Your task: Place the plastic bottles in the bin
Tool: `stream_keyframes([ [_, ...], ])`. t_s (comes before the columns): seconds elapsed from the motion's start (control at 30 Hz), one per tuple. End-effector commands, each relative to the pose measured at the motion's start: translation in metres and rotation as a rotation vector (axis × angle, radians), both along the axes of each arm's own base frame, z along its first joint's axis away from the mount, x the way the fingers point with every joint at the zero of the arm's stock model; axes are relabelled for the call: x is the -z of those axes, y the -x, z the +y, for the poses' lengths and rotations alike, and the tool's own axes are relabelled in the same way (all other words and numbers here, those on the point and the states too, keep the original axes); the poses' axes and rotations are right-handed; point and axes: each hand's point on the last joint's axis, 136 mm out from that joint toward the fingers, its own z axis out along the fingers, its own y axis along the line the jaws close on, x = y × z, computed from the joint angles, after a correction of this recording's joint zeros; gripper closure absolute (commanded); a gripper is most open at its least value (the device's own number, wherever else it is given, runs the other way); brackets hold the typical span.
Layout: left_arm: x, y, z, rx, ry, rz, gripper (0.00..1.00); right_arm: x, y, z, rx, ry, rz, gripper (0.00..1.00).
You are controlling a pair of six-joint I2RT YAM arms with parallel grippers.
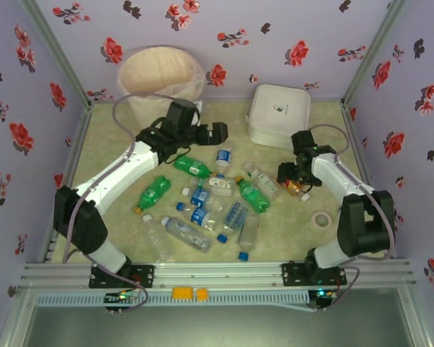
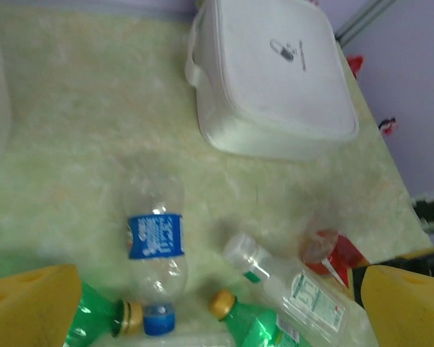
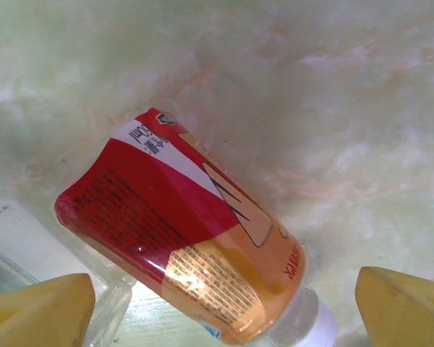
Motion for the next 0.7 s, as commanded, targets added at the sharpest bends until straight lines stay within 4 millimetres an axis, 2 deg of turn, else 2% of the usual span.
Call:
stream_keyframes([
  [0.0, 0.008, 0.006, -0.020, -0.004, 0.057, 0.025, 0.00, 0.001, -0.013, 0.007, -0.036, -0.023, -0.006, 0.08],
  [0.13, 0.037, 0.021, -0.026, 0.026, 0.017, 0.109, 0.00, 0.008, -0.022, 0.001, -0.045, 0.026, 0.000, 0.11],
  [0.33, 0.063, 0.037, -0.021, 0.065, -0.068, 0.167, 0.00, 0.024, -0.030, 0.004, -0.051, 0.021, 0.030, 0.14],
  [0.47, 0.069, 0.039, -0.019, 0.062, -0.075, 0.179, 0.00, 0.033, -0.034, 0.005, -0.031, 0.013, 0.046, 0.15],
  [0.67, 0.070, 0.043, -0.021, 0.094, -0.084, 0.153, 0.00, 0.042, -0.035, 0.000, 0.046, 0.017, 0.066, 0.24],
])
